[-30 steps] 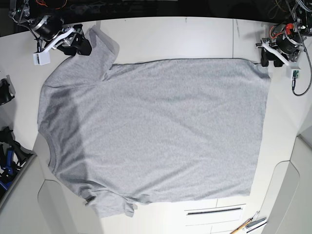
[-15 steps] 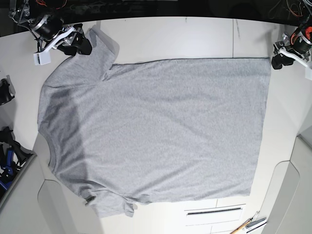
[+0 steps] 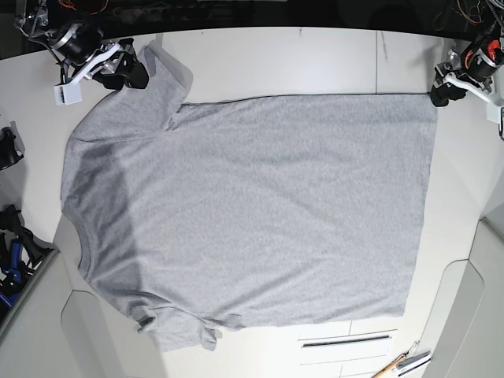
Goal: Fold the T-shirt properly
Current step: 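Lower both grippers and pinch the shirt's shoulder edge at each end, then lift the shoulder edge and drag it across the shirt toward the hem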
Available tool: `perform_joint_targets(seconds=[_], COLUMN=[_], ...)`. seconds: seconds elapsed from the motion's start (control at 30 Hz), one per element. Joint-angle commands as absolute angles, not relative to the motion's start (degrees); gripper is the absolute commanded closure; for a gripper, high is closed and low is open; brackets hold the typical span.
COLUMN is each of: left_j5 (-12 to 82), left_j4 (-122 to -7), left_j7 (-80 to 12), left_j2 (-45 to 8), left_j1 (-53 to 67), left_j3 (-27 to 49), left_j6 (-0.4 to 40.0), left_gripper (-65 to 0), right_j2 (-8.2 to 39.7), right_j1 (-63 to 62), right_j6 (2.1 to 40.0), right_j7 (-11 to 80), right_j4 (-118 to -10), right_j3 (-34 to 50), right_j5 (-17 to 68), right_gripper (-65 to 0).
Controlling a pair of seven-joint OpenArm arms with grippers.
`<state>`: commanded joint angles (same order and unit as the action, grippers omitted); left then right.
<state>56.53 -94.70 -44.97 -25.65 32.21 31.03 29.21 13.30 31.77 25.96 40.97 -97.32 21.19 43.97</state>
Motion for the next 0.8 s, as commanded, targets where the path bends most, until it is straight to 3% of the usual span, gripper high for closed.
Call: perform_joint_targets(seconds=[0.7,0.77,0.8], left_j5=[56.3,56.3,56.3], left_j4=[-94.7,-94.7,-94.7], left_j7=[-44.3,-44.2,-44.1], left_j2=[-22.6,-22.6,-22.6], left_j1=[30.6,30.6,30.6], left_j3=[28.1,28.1,28.1], left_j6=[29.3,29.3,29.3], left_gripper=[-34.4,-27.2,-21.6], right_j2=[13.3,13.3,13.3], right_j1=[31.8,31.8,31.8], right_j6=[26.0,26.0,26.0], right_j7=[39.8,39.4,39.4], right_j4=[-97.3,-97.3,-97.3], right_j3=[21.2,21.2,21.2], right_j5=[44.2,44.1,44.1], right_gripper=[-36.4,-34.6,-30.4])
